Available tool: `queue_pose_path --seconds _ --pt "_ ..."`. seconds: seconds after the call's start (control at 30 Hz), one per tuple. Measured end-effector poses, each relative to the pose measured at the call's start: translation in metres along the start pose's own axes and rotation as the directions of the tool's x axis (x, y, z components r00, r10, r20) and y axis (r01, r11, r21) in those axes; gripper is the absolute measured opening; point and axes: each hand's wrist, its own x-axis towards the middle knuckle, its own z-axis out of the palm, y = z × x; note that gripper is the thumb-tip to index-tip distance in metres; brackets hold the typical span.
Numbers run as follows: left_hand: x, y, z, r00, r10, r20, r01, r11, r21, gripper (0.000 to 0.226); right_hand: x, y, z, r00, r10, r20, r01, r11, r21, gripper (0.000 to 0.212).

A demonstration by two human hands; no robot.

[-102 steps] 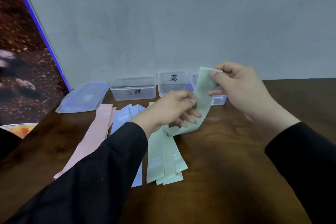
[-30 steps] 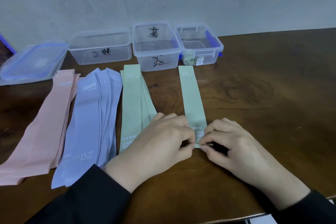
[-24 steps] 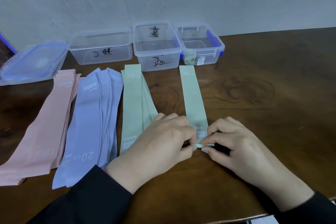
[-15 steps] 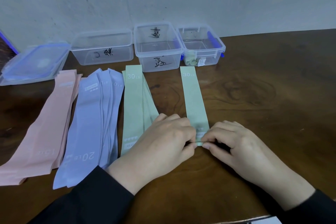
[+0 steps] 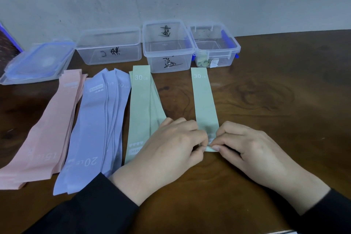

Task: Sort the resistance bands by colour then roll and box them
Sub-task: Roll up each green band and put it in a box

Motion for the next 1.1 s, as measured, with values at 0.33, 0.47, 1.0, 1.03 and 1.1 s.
queue_pose_path --seconds 0.33,0.47,1.0,1.03,1.1 --pt "0.002 -0.002 0.004 0.999 -0.041 -0.035 0.041 0.999 0.000 0.016 -0.001 0.001 -0.003 1.000 0.000 0.027 -0.001 0.999 0.050 0.026" --pt "0.001 -0.003 0.004 0.999 -0.028 -0.026 0.028 1.000 0.002 0.017 0.000 0.005 0.002 1.000 0.015 -0.002 -0.015 0.999 0.049 0.024" --pt "0.002 0.000 0.001 0.998 -0.065 0.004 0.065 0.998 0.015 0.025 0.002 0.006 0.002 0.997 0.068 -0.032 -0.063 0.989 0.132 0.016" --pt "0.001 0.001 0.001 0.998 -0.067 0.000 0.067 0.998 0.009 0.025 0.002 0.006 0.001 0.997 0.068 -0.030 -0.063 0.989 0.131 0.017" --pt "0.001 0.001 0.001 0.997 -0.073 -0.006 0.073 0.997 -0.002 0.025 0.002 0.006 0.001 0.997 0.070 -0.021 -0.067 0.990 0.126 0.022"
